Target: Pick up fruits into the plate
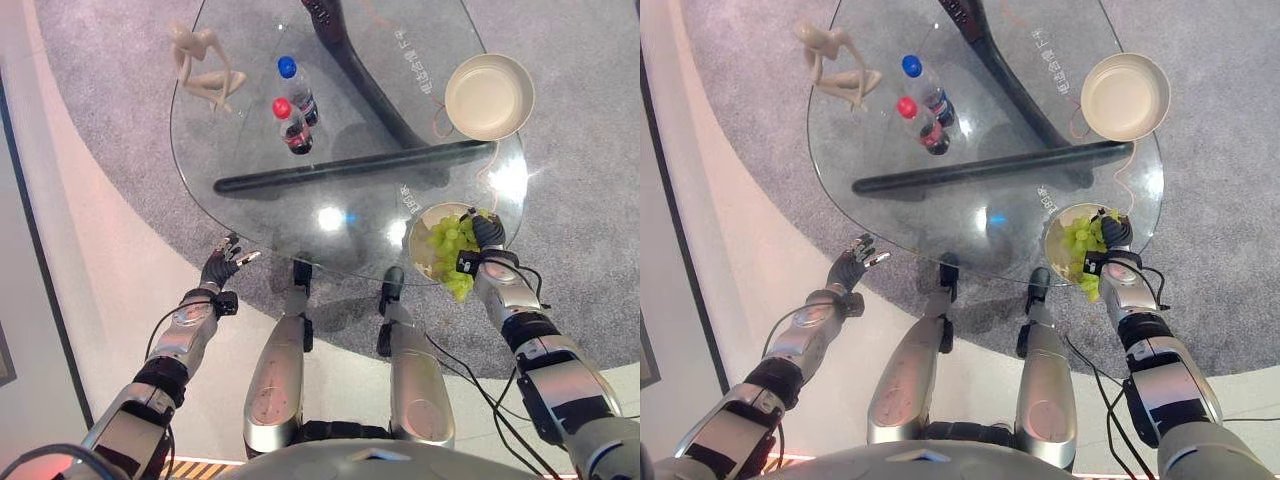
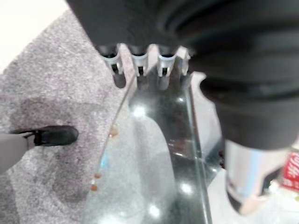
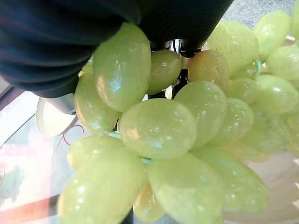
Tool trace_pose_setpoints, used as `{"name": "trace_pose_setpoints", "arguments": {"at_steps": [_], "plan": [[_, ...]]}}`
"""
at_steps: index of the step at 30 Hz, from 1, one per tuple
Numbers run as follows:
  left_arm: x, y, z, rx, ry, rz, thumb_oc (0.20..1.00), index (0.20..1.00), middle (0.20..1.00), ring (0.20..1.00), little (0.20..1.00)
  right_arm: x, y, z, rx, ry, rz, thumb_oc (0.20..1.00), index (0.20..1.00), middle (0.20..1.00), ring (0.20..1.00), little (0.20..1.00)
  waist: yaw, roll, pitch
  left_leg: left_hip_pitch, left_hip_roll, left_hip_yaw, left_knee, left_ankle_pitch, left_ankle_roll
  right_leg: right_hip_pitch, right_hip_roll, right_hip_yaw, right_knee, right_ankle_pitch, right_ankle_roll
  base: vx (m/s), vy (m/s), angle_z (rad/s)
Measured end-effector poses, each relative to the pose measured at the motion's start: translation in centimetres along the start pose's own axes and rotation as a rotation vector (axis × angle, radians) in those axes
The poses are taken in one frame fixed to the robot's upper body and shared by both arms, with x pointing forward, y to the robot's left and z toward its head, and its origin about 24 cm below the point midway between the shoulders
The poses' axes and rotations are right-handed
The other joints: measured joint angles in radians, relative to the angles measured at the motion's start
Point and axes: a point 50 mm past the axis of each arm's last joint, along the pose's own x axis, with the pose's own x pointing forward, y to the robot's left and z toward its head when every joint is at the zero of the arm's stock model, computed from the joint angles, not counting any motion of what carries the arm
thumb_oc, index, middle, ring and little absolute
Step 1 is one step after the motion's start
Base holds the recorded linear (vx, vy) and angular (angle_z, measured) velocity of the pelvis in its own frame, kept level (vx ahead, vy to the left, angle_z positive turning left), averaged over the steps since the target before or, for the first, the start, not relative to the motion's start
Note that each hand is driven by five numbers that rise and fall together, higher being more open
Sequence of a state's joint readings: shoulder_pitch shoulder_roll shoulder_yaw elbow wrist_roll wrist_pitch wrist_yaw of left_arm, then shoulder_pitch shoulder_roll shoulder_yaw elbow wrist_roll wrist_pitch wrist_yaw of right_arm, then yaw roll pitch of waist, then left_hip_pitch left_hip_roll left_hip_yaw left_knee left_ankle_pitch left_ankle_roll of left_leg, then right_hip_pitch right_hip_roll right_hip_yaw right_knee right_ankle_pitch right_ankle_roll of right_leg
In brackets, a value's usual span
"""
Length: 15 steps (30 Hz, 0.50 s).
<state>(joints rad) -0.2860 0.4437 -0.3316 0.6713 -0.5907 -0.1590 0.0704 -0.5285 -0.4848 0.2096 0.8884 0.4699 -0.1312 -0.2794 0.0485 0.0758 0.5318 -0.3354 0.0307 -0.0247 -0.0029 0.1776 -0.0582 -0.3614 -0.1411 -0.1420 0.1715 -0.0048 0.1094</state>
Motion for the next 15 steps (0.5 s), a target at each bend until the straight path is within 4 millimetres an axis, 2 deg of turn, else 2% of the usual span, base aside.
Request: {"name": "trace_pose_setpoints", "arguments": {"at_steps": [4,9,10,11,12,15], "plan": [[-0.1,-0.1,-0.5,0.004,0.017,-0.011,1.0,1.0,1.0,1.0,1.0,0.1,0.1,0.7,0.015,-0.048,0.001,0.2,0.2,0.2,0.2,0.2,-0.001,0.001,0.0,-0.03,-0.016,0.008,0.003,0.011,0.008,-0.071,-0.02,0.022,0.078,-0.019,0.004,-0.06,0.043,-0.03],[-0.1,-0.3,-0.6,-0.014,0.009,-0.016,1.0,1.0,1.0,1.0,1.0,0.2,0.3,0.9,0.019,-0.048,0.0,0.2,0.2,0.2,0.2,0.2,-0.004,0.009,0.002,-0.042,-0.018,0.017,0.003,0.02,0.012,-0.099,-0.021,0.033,0.101,-0.02,0.005,-0.07,0.033,-0.05],[-0.1,-0.4,-0.7,-0.025,0.014,-0.015,1.0,1.0,1.0,1.0,1.0,0.3,0.4,1.0,0.02,-0.048,0.0,0.809,0.809,0.809,0.809,0.809,-0.004,0.01,0.002,-0.047,-0.018,0.02,0.003,0.022,0.013,-0.11,-0.021,0.039,0.109,-0.02,0.004,-0.07,0.02,-0.07],[0.0,-0.6,-1.0,-0.032,0.024,-0.015,1.0,1.0,1.0,1.0,1.0,0.4,0.6,1.0,0.021,-0.039,-0.002,0.937,0.937,0.937,0.937,0.937,-0.003,0.01,0.002,-0.048,-0.018,0.023,0.003,0.024,0.012,-0.114,-0.021,0.043,0.112,-0.02,0.005,-0.06,0.015,-0.08],[-0.1,-0.8,-1.3,-0.039,0.033,-0.017,1.0,1.0,1.0,1.0,1.0,0.5,0.7,0.9,0.022,-0.029,-0.004,1.0,1.0,1.0,1.0,1.0,-0.005,0.01,0.001,-0.048,-0.017,0.024,0.003,0.025,0.012,-0.118,-0.021,0.045,0.117,-0.02,0.004,-0.03,0.009,-0.05],[0.0,-1.3,-1.5,-0.034,0.041,-0.032,1.0,1.0,1.0,1.0,1.0,0.7,0.9,1.1,0.023,-0.021,-0.006,1.0,1.0,1.0,1.0,1.0,-0.006,0.01,0.001,-0.056,-0.016,0.024,0.003,0.028,0.011,-0.13,-0.02,0.046,0.126,-0.02,0.004,-0.03,0.008,-0.01]]}}
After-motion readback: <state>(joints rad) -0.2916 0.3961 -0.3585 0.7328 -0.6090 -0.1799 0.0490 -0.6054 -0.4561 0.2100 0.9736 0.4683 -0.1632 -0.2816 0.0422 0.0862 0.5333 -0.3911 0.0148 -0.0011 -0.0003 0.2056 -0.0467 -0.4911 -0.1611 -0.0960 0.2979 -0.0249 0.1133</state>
